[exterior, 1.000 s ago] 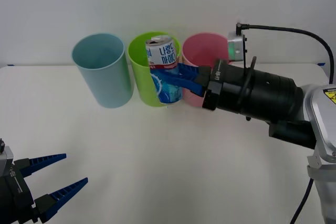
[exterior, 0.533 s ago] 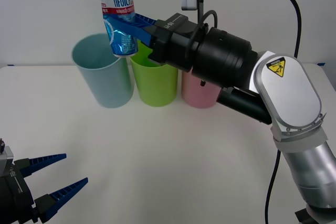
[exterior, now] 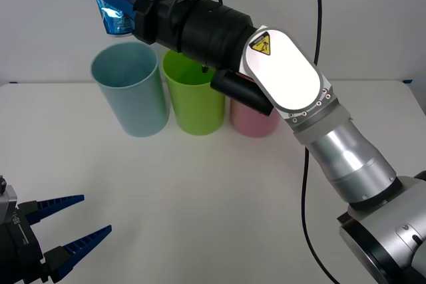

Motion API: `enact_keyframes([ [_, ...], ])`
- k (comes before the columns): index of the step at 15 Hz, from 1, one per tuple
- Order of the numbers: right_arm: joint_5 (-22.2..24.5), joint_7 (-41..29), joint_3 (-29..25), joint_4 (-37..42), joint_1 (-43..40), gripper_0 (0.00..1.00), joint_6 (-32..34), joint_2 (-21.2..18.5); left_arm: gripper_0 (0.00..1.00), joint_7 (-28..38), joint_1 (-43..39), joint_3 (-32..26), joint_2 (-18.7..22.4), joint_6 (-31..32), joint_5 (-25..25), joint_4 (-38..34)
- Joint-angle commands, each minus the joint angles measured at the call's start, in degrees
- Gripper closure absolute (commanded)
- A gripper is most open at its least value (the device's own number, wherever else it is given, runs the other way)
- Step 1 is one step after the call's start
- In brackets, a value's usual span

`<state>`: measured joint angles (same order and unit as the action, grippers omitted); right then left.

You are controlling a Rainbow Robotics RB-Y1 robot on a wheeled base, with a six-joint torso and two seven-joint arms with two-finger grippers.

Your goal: Put cans in the blue bin and PET bottles in the pink bin and trash in the green bin.

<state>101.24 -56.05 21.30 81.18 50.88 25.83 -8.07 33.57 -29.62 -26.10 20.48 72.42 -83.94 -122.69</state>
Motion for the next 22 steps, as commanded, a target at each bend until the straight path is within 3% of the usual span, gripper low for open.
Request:
enact_keyframes([
  [1, 4.41, -0.02, -0.03, -8.15, 4.85, 1.0, -0.87, 2.89, 0.0, 0.0, 0.0, 0.0, 0.0, 0.0, 0.0, 0.0],
  [6, 12.58, -0.02, 0.15, -22.3, 12.14, 1.0, -3.51, 7.72, 0.0, 0.0, 0.0, 0.0, 0.0, 0.0, 0.0, 0.0],
  [8, 13.37, -0.02, 1.64, -26.16, 13.99, 1.0, -5.09, 8.16, 0.0, 0.0, 0.0, 0.0, 0.0, 0.0, 0.0, 0.0],
  [22, 15.66, -0.11, 5.6, -33.02, 14.51, 1.0, -7.38, 8.42, 0.0, 0.0, 0.0, 0.0, 0.0, 0.0, 0.0, 0.0],
])
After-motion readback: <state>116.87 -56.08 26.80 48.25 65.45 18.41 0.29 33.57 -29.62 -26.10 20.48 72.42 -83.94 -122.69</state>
